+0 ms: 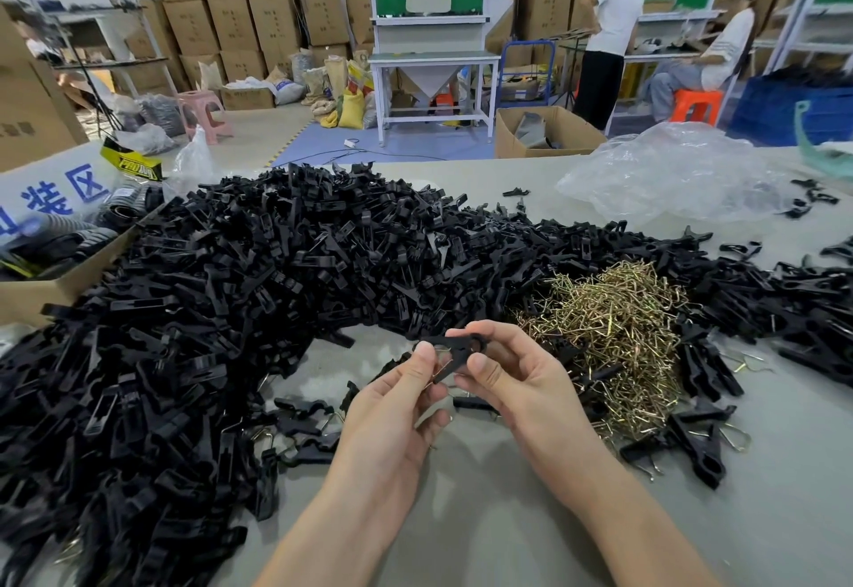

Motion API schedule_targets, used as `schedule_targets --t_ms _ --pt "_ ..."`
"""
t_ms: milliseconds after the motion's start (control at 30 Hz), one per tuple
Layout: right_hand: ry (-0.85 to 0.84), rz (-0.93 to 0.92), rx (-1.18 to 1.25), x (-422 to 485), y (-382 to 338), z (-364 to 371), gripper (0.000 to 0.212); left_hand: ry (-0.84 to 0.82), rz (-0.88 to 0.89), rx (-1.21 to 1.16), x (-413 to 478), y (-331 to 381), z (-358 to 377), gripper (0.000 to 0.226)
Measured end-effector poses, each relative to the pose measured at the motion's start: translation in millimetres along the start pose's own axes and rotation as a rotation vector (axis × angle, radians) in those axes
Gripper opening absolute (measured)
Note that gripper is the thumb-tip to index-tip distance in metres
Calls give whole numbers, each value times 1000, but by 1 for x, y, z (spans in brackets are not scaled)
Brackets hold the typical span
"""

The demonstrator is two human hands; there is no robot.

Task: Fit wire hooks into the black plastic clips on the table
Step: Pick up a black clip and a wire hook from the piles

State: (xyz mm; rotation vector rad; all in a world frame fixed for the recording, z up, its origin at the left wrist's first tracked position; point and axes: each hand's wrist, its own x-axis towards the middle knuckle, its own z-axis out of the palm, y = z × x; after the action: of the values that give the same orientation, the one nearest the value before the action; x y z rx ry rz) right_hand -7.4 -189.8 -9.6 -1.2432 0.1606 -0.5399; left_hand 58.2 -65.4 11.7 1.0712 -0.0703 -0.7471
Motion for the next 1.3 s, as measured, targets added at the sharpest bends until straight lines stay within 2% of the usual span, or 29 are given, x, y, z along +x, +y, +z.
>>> schedule_targets --t_ms 133,300,433,500,667,833,1000,1133,1233,1300 --pt "-18 -15 -81 -3 -3 2 21 16 24 -1 -1 -1 2 22" --pt "-6 -23 -249 -5 2 5 33 58 124 204 3 -9 0 36" --pt "17 -52 -362 -9 3 9 26 -20 121 345 3 -11 0 60" --pt "3 -75 -414 -10 -1 6 21 -90 92 379 2 -7 1 65" --pt "-89 13 -301 -12 -3 9 20 -289 -17 345 3 1 -6 61" --pt "-101 28 -398 -12 4 14 29 -404 -26 335 3 5 -7 51" --pt "-117 16 -474 -11 6 13 35 -381 -29 335 5 1 -8 51" --pt "-130 -4 -502 -9 5 9 39 -363 -31 328 8 -1 -9 42" --pt "-137 -37 -490 -8 5 8 37 -296 -6 358 12 -2 -10 52" --pt "-136 -70 -481 -7 5 6 35 -290 -2 374 14 -4 -10 42"
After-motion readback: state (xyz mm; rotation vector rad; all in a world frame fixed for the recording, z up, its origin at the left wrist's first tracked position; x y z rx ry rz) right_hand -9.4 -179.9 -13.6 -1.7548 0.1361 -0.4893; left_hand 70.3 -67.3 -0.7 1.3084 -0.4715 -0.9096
